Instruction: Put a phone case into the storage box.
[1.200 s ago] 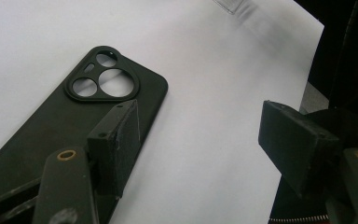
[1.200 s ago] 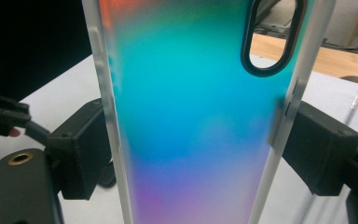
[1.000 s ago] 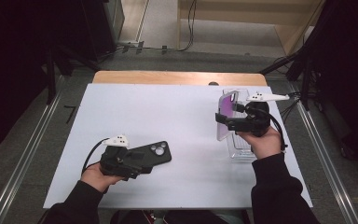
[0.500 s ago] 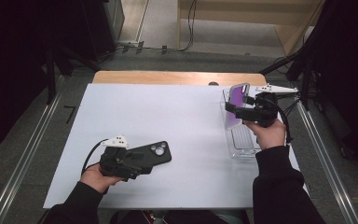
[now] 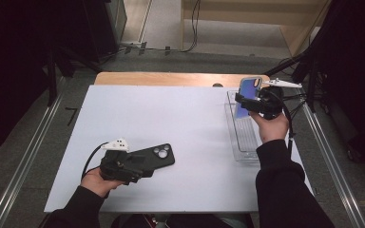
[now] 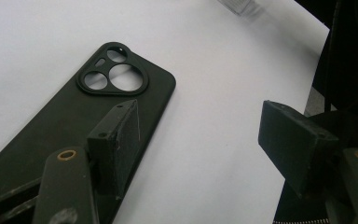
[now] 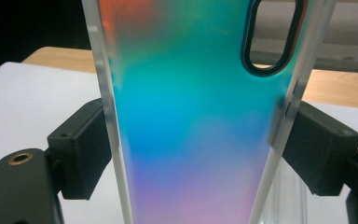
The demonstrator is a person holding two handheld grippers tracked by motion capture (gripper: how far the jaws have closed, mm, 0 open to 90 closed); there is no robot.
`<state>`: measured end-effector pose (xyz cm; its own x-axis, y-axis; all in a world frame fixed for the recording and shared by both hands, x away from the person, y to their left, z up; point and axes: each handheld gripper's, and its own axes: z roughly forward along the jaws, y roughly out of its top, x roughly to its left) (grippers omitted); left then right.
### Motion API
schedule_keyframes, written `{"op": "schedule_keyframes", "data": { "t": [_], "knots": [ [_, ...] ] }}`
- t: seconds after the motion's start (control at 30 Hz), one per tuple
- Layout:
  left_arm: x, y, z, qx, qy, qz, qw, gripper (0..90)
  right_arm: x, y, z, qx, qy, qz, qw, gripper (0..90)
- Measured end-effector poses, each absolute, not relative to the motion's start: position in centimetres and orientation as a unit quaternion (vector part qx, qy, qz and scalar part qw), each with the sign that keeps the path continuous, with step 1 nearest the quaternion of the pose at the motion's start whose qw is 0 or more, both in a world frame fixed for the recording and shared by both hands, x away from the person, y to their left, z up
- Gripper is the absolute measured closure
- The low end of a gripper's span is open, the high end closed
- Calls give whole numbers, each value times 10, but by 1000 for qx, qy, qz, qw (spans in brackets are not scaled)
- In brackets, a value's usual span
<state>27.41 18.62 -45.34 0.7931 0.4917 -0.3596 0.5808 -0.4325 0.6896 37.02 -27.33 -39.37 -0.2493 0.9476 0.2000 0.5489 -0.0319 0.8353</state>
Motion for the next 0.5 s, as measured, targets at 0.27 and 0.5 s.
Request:
{"op": "schedule_keyframes", "data": {
  "t": [0.27, 0.5],
  "knots": [
    [274, 188, -453, 843, 320, -51, 429, 296, 393, -275, -396, 583, 655, 414, 245, 144],
    [275, 187, -454, 844, 319, -52, 428, 296, 409, -279, -403, 602, 642, 409, 241, 144]
  ]
}}
